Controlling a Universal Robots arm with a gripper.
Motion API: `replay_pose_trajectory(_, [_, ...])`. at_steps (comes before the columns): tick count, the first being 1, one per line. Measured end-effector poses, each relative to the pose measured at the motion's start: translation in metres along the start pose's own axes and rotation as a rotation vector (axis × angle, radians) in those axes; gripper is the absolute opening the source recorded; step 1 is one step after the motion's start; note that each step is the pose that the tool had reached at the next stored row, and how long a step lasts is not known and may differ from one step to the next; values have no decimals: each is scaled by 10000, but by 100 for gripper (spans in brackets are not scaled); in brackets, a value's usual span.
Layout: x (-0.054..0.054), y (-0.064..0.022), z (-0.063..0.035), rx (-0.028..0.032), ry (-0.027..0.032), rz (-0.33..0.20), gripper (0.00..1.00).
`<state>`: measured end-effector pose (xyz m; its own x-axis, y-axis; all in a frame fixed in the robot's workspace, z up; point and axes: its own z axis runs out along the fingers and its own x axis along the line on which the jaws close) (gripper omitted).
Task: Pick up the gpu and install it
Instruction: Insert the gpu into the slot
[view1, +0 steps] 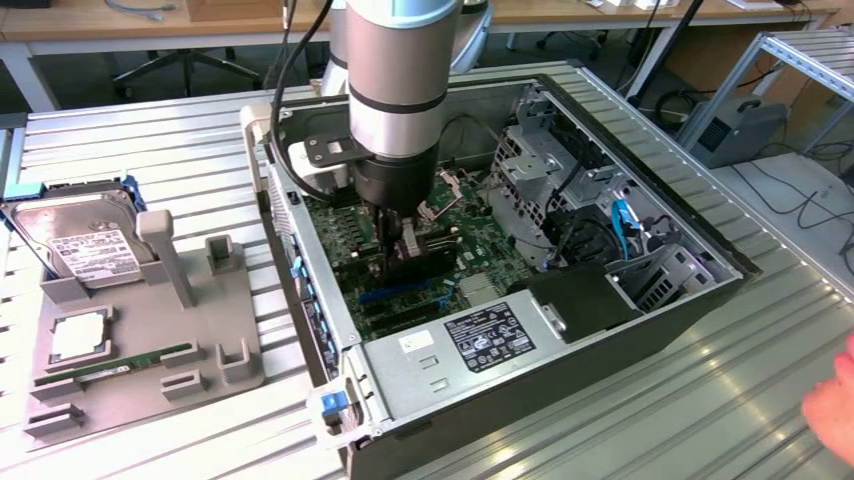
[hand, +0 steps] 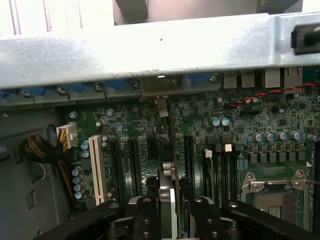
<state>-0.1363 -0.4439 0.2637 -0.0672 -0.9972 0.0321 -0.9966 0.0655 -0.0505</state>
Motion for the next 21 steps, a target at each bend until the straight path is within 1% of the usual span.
replay_pose_trajectory(2, [0, 0, 0, 0, -5, 0, 27])
replay_pose_trajectory(3, [1, 0, 0, -3, -20, 0, 27])
replay_pose_trajectory(5, [1, 0, 2, -6, -92, 2, 27])
replay_pose_trajectory(6, [0, 0, 2, -7, -108, 4, 27])
replay_pose_trajectory(10, [0, 1, 12, -6, -112, 5, 27])
replay_pose_trajectory(15, [0, 3, 58, -11, -86, 3, 27])
replay_pose_trajectory(21, [-2, 3, 64, -6, -88, 4, 27])
